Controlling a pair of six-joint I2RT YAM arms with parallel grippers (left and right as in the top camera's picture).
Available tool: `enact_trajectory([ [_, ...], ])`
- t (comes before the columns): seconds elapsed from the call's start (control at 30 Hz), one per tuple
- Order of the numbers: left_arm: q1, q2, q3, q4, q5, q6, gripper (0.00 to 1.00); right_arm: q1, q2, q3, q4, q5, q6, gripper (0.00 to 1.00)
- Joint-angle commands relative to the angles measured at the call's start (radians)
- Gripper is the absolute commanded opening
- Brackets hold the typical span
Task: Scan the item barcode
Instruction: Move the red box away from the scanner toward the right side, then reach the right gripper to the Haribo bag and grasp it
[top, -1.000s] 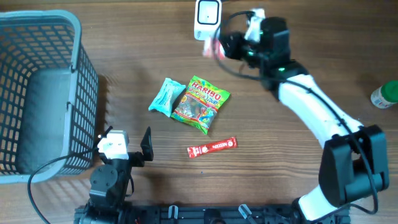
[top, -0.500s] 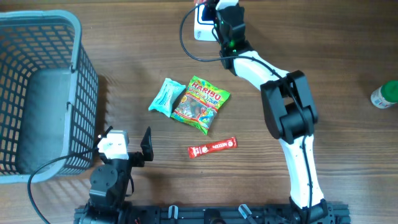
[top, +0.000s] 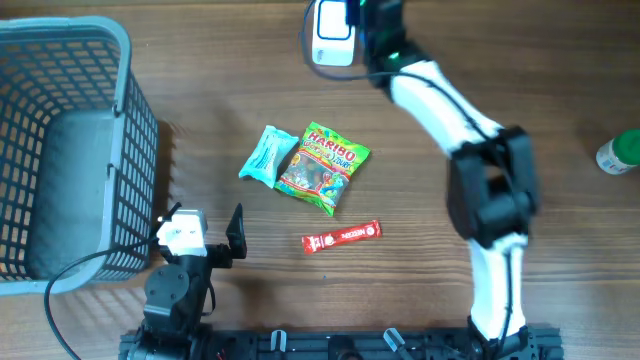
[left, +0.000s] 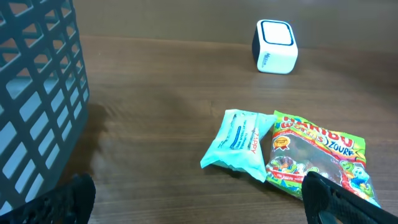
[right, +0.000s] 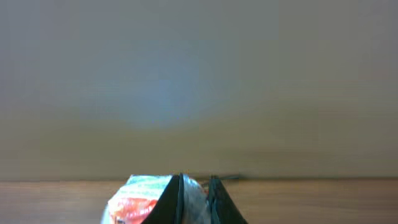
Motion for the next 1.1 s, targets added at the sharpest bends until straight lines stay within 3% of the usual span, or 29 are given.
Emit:
enact_trajectory([
  [0.0, 0.006, -0.006, -0.003, 0.002, -0.013, 0.016, 1.0, -0.095, -0.188, 0.024, -0.174, 0.44, -0.257, 0.05],
  [0.1, 0.006, -0.006, -0.003, 0.002, -0.013, 0.016, 1.0, -0.272, -0.203, 0.019, -0.366, 0.569, -0.298, 0.05],
  [0.2, 0.006, -0.006, -0.003, 0.002, -0.013, 0.016, 1.0, -0.483, -0.198, -0.041, -0.561, 0.372, -0.101, 0.05],
  [0.3, 0.006, -0.006, -0.003, 0.002, -0.013, 0.016, 1.0, -0.694, -0.182, -0.171, -0.552, 0.034, 0.076, 0.05],
  [0.47, 0.006, -0.006, -0.003, 0.002, -0.013, 0.016, 1.0, -0.845, -0.094, -0.313, -0.428, -0.097, 0.135, 0.05],
  [0.5, 0.006, -0.006, -0.003, 0.002, -0.013, 0.016, 1.0, -0.844, -0.077, -0.314, -0.412, -0.097, 0.135, 0.07],
  [0.53, 0.006, -0.006, -0.003, 0.002, -0.013, 0.016, 1.0, -0.837, -0.077, -0.312, -0.397, -0.108, 0.135, 0.36],
  [0.57, 0.006, -0.006, -0.003, 0.002, -0.013, 0.016, 1.0, -0.829, -0.084, -0.303, -0.393, -0.122, 0.134, 0.58],
  [0.6, 0.006, -0.006, -0.003, 0.002, -0.013, 0.016, 1.0, -0.814, -0.115, -0.269, -0.404, -0.159, 0.127, 0.91],
  [0.63, 0.006, -0.006, -0.003, 0.002, -0.013, 0.016, 1.0, -0.789, -0.174, -0.214, -0.435, -0.22, 0.128, 1.0],
  [0.83, 0.006, -0.006, -0.003, 0.002, -0.013, 0.016, 1.0, -0.582, -0.478, -0.153, -0.713, -0.822, 0.147, 1.0],
  [0.93, 0.006, -0.006, -0.003, 0.002, -0.013, 0.015, 1.0, -0.406, -0.458, -0.174, -0.901, -0.86, 0.404, 1.0],
  [1.07, 0.006, -0.006, -0.003, 0.002, -0.013, 0.016, 1.0, -0.052, -0.343, -0.302, -0.925, -0.836, 0.448, 1.0],
])
